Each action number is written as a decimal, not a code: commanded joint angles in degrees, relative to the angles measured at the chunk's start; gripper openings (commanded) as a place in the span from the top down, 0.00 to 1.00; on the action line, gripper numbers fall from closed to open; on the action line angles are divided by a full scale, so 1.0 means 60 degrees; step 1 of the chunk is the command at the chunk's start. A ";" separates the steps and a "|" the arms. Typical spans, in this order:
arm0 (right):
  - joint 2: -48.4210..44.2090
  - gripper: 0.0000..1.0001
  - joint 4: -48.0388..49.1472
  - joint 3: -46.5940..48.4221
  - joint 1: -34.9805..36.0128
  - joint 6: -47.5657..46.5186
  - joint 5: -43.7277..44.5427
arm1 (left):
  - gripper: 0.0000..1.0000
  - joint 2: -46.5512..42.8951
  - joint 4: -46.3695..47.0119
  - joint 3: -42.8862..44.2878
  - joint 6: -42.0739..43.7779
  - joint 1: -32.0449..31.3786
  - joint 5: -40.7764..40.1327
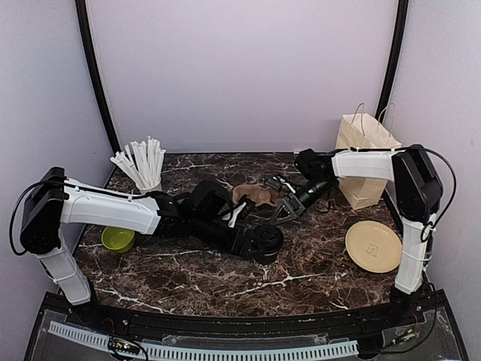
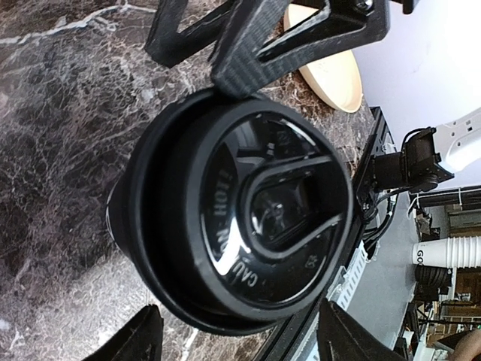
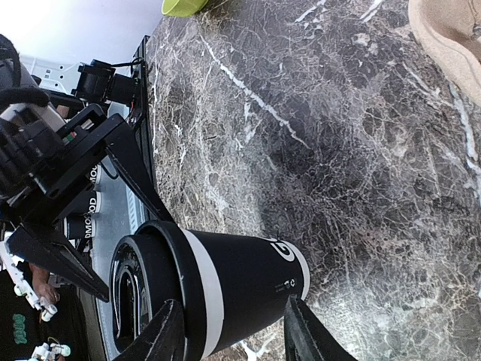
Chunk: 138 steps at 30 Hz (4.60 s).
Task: Pack the takeout coffee
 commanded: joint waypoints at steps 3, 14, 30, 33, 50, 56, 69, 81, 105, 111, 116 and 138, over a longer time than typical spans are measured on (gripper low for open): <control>-0.0019 0.56 -0.0166 0.0083 0.0102 -0.0170 -0.0161 | 0.27 0.0290 0.0107 0.0479 0.0196 -0.0049 0.0349; -0.0077 0.57 0.0008 -0.0200 0.0144 -0.0147 0.0151 | 0.25 0.0866 -0.0877 0.0644 0.0471 -0.0049 -0.0743; 0.0594 0.60 0.0204 -0.0587 0.0455 0.0597 0.2849 | 0.31 0.1284 -0.2376 0.0485 0.0960 0.0019 -0.1564; 0.0057 0.61 0.0066 -0.0306 0.0391 0.0314 0.2182 | 0.30 0.0747 -0.1889 0.0622 0.1225 -0.0049 -0.1093; -0.1835 0.53 -0.0878 0.0102 -0.0144 -0.0447 0.1455 | 0.22 -0.0980 -0.1861 0.1374 0.1964 -0.0100 -0.0688; -0.2986 0.46 -0.0202 -0.1856 -0.0163 -0.0643 0.1672 | 0.22 -0.0878 -0.2163 0.1744 0.1848 0.0405 -0.1383; -0.2551 0.44 0.0047 -0.2481 0.0297 -0.0718 0.1224 | 0.31 0.0186 0.0531 0.1271 0.1243 0.1079 0.0180; -0.2024 0.42 -0.0238 -0.2092 0.0468 -0.0860 0.0864 | 0.34 0.1004 0.0784 0.0869 0.1204 0.1080 0.0592; -0.0649 0.44 0.0604 -0.2082 0.0468 0.0992 0.5221 | 0.42 0.1052 0.1305 -0.0312 0.0565 0.1079 0.0624; -0.1092 0.45 -0.0427 -0.1047 0.0445 -0.0124 0.3412 | 0.39 0.0616 0.0955 0.0116 0.0845 0.1079 0.0608; -0.2101 0.42 -0.1345 -0.0178 0.0383 -0.1067 0.2082 | 0.30 -0.0031 0.0561 0.0840 0.1387 0.1050 0.0405; -0.8348 0.38 0.0528 -0.3024 -0.2196 -0.2378 0.2311 | 0.13 -0.0666 -0.3540 0.2915 0.9131 0.0189 -0.1045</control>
